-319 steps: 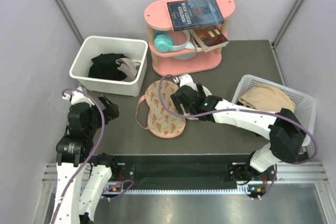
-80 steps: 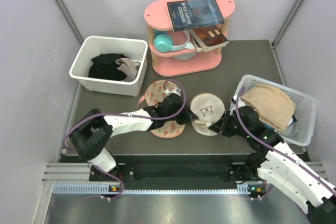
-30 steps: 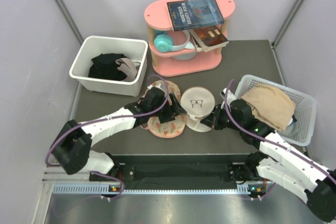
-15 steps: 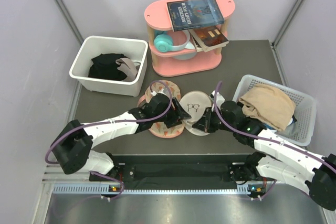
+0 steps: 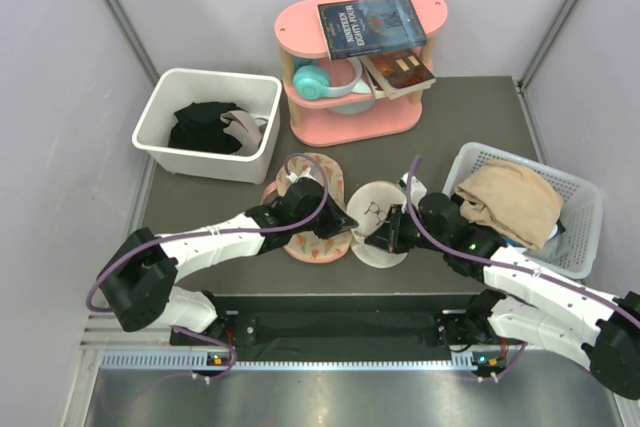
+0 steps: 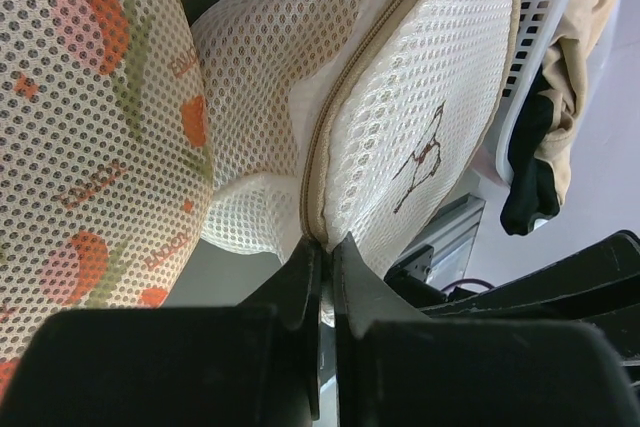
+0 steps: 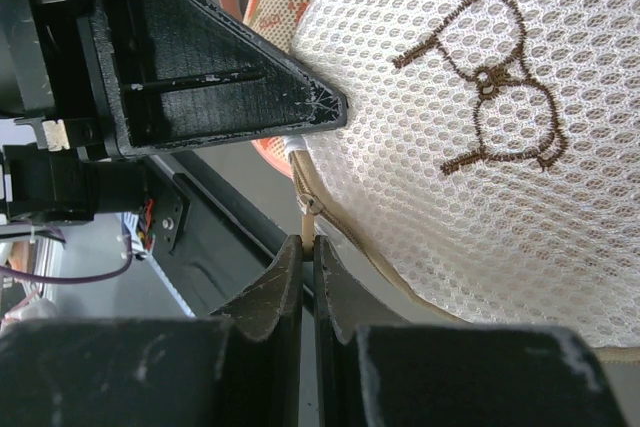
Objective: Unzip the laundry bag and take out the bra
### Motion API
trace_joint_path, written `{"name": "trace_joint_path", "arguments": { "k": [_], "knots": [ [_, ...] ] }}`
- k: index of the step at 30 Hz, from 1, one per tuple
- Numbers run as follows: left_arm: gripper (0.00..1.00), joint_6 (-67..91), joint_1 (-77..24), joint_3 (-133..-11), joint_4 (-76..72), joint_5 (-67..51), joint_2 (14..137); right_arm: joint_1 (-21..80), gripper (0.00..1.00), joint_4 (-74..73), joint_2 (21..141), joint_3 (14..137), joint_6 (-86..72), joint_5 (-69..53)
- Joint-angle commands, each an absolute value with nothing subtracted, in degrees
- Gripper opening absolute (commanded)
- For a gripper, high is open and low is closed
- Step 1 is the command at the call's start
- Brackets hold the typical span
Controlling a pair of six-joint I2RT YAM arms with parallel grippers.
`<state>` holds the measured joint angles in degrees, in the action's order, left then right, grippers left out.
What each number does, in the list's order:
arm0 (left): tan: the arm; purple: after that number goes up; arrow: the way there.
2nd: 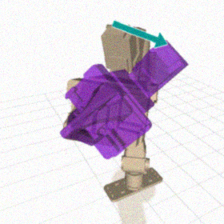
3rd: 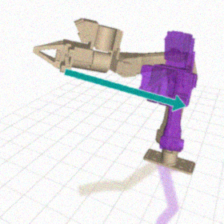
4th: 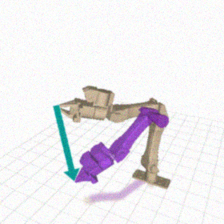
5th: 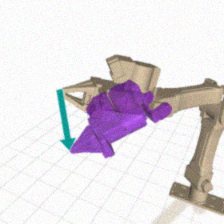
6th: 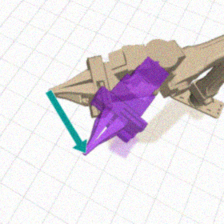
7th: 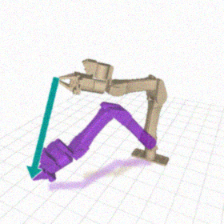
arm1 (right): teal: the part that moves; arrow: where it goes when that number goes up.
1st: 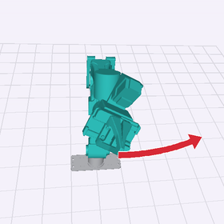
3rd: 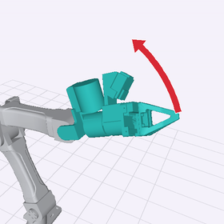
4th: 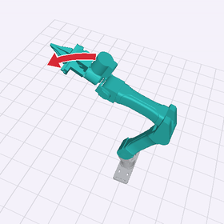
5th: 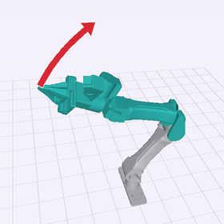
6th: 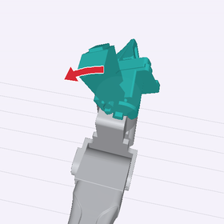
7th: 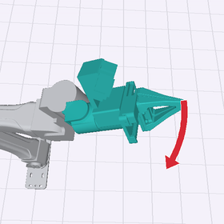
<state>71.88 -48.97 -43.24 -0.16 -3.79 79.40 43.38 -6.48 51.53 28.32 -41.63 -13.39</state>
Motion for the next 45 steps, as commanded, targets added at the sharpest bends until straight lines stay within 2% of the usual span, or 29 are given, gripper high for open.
{"name": "trace_joint_path", "arguments": {
  "k": [1,23,32,42,45],
  "knots": [
    [0.00,70.8,-49.0,-42.7,-0.6,-1.3,78.1,44.1,0.00,-6.5,52.6,31.6,-41.3,-12.7],
    [0.00,63.3,-45.8,-38.9,7.6,4.4,67.2,40.7,0.00,-17.8,42.5,31.2,-39.3,-5.9],
    [0.00,57.0,-45.8,-45.4,7.0,0.3,74.0,40.7,0.00,-16.2,43.5,32.3,-38.3,-7.7],
    [0.00,47.6,-45.6,-62.6,9.0,-2.7,88.3,40.7,0.00,-16.6,41.7,33.2,-37.9,-8.8],
    [0.06,46.2,-45.3,-65.6,11.3,-2.8,90.5,40.8,0.00,-15.8,42.5,32.9,-38.1,-9.2]
  ]
}}
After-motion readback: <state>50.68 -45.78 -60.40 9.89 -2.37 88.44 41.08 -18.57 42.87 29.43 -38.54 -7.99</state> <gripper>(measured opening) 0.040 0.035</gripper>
